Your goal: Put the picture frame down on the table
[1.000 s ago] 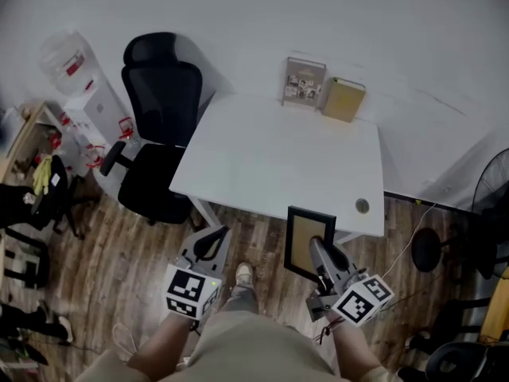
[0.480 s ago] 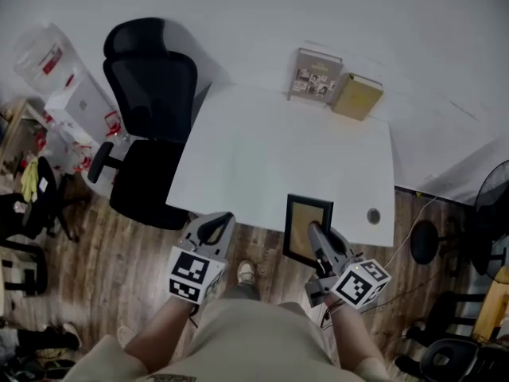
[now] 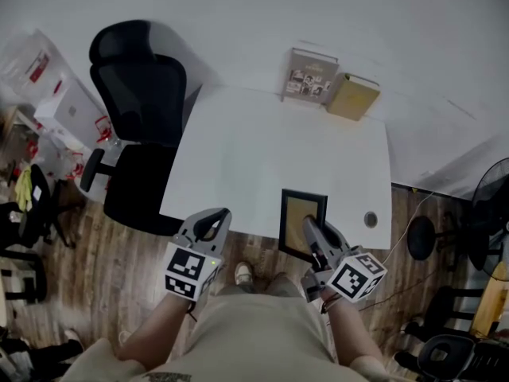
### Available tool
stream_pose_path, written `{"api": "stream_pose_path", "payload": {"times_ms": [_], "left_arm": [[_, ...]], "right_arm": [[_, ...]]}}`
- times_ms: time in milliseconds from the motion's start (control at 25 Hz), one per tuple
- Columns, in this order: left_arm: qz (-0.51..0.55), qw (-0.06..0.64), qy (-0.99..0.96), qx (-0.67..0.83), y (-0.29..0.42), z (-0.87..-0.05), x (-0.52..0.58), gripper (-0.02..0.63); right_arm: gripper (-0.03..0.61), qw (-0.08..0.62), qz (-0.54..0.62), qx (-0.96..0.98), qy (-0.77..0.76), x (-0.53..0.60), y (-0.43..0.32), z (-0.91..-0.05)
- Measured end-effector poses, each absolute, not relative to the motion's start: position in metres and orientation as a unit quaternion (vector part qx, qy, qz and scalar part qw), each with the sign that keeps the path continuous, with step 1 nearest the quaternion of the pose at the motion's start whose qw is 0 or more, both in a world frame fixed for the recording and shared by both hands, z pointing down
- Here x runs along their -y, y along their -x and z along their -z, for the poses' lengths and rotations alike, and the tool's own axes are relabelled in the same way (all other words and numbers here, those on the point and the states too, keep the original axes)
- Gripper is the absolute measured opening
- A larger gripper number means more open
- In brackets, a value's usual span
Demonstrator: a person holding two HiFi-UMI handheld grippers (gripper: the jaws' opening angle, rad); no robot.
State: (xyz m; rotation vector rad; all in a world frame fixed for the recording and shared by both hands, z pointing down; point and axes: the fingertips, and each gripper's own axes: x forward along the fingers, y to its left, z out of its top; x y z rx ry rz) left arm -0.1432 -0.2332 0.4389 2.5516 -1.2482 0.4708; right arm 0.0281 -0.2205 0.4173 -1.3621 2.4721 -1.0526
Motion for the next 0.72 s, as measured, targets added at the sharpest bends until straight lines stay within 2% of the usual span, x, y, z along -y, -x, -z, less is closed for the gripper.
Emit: {"api": "stream_pose_path", "payload": {"times_ms": [720], "left_arm": [[-0.182, 0.170, -0.852, 0.460, 0.129, -0.462, 0.245, 0.025]], "right_arm": [[0.057, 0.074, 0.432, -0.810, 0.390, 0.255, -0.028, -0.449]]}}
